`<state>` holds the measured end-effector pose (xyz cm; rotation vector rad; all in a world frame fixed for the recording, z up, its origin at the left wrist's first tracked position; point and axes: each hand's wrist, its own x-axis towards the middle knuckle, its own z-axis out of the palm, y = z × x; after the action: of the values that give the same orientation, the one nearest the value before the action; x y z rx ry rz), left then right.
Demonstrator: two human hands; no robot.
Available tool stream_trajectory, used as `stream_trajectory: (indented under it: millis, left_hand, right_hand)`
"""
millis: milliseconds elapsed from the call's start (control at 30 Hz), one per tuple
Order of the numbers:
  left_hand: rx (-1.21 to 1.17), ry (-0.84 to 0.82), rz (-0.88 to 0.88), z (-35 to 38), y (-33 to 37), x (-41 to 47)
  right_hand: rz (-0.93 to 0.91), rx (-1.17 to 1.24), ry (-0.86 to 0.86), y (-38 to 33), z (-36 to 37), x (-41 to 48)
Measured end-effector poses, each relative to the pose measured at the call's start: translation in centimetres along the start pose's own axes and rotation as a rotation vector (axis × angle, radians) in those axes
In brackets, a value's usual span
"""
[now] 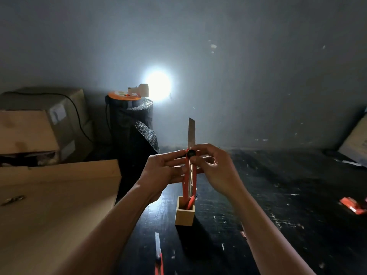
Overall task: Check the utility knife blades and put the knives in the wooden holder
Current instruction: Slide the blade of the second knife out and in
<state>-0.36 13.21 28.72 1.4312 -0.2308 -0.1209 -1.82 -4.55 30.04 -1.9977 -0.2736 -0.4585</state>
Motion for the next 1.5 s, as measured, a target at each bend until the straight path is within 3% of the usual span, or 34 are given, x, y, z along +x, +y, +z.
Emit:
stream_trajectory:
  millis: [867,1267,1500]
  left_hand:
    - [-0.098,0.07,-0.014,1.2,2.7,1.8]
    - [-0.064,0.089,0.037,1.6,3.9,2.5]
    - [-0.059,0.061,0.092,2.0,4.7,2.4]
  right_hand:
    - [0.034,0.044,-0.196,-0.2,-1.8,-1.8]
    - [-0.015,0.067,-0.028,-0.9,-1.3,-1.3]
    - [-0.041,0.078,-0.064,-0.9,-1.7,-0.9]
